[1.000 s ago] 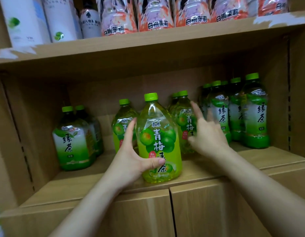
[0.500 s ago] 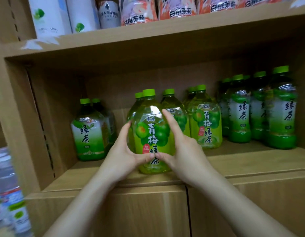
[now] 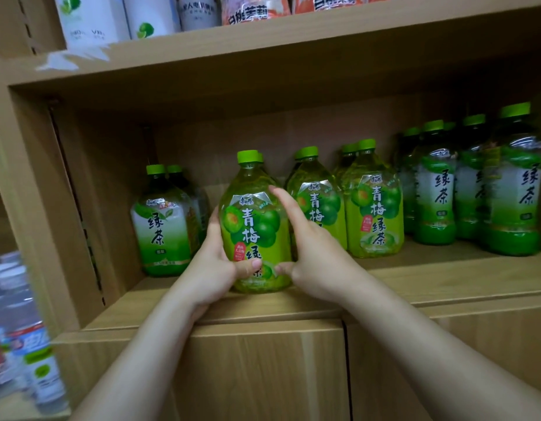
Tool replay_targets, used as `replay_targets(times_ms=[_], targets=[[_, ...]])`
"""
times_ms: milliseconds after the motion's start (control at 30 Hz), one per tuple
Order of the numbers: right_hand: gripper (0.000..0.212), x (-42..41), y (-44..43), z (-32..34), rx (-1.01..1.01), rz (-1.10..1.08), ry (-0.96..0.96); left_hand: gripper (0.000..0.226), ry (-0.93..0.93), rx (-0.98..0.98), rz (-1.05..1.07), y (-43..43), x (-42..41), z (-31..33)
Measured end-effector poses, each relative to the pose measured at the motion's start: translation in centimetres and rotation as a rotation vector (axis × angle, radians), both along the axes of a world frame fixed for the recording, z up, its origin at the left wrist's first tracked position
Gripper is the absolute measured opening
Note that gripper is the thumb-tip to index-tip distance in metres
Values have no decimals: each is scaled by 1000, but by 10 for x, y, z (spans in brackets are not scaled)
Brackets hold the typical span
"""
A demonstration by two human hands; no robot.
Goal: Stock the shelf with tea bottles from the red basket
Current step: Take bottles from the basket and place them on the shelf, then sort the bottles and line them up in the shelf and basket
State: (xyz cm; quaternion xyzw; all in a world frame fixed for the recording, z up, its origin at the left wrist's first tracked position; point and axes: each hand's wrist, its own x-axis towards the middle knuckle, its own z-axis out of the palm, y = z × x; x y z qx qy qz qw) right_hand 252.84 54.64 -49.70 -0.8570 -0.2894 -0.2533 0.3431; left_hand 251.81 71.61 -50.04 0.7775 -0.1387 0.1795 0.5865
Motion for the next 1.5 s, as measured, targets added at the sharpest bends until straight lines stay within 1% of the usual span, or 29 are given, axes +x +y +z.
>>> replay_targets(times_ms=[133,200,300,333,367,400,433,467,500,533,567,600,667,767,900,1000,1067,1167,1233,1300,1400,1433,1500], targets=[[121,1,-3,0,-14,-4,-16,107,8,6,28,-2,-1,2],[119,-2,-6,0,-28,16,24,110,26,33,84,-5,-2,3],[108,-11,-16,3,14,-6,77,117,17,97,211,-11,-8,6],[100,-16,-22,6,39,-23,74,117,-20,139,298,-15,-13,8],[89,-22,-31,10,64,-34,63,112,-92,184,405,-20,-18,11],[77,-30,-41,14,84,-38,48,100,-219,204,496,-26,-25,12],[63,-39,-52,19,96,-39,42,84,-393,182,531,-33,-33,14],[49,-50,-65,24,103,-35,42,65,-565,129,498,-42,-43,16],[36,-63,-78,30,103,-23,51,48,-686,88,427,-53,-52,18],[26,-77,-92,36,102,-4,72,36,-748,76,337,-66,-61,19],[19,-93,-107,41,101,17,102,28,-755,79,238,-80,-68,19],[15,-109,-123,44,94,36,127,25,-726,82,133,-97,-75,18],[13,-139,-158,48,44,26,154,24,-631,85,-67,-133,-87,12],[23,-179,-217,33,-21,-66,243,26,-515,128,-285,-196,-96,-8],[32,-236,-312,-15,29,-308,375,30,-368,183,-573,-291,-116,-45],[34,-284,-376,-48,115,-490,445,36,-275,313,-748,-362,-138,-74],[30,-315,-416,-72,182,-591,484,36,-249,412,-830,-404,-152,-95],[18,-351,-469,-120,301,-692,547,33,-191,501,-917,-459,-169,-132],[14,-366,-498,-160,372,-766,617,34,-157,565,-968,-487,-177,-156],[12,-371,-522,-204,380,-834,728,34,-115,675,-1045,-513,-186,-177],[15,-365,-548,-268,378,-876,926,25,-109,870,-1126,-548,-200,-202],[20,-361,-554,-287,350,-884,973,19,-128,926,-1133,-559,-204,-208],[36,-356,-562,-320,274,-892,1047,17,-181,1008,-1132,-578,-212,-218]])
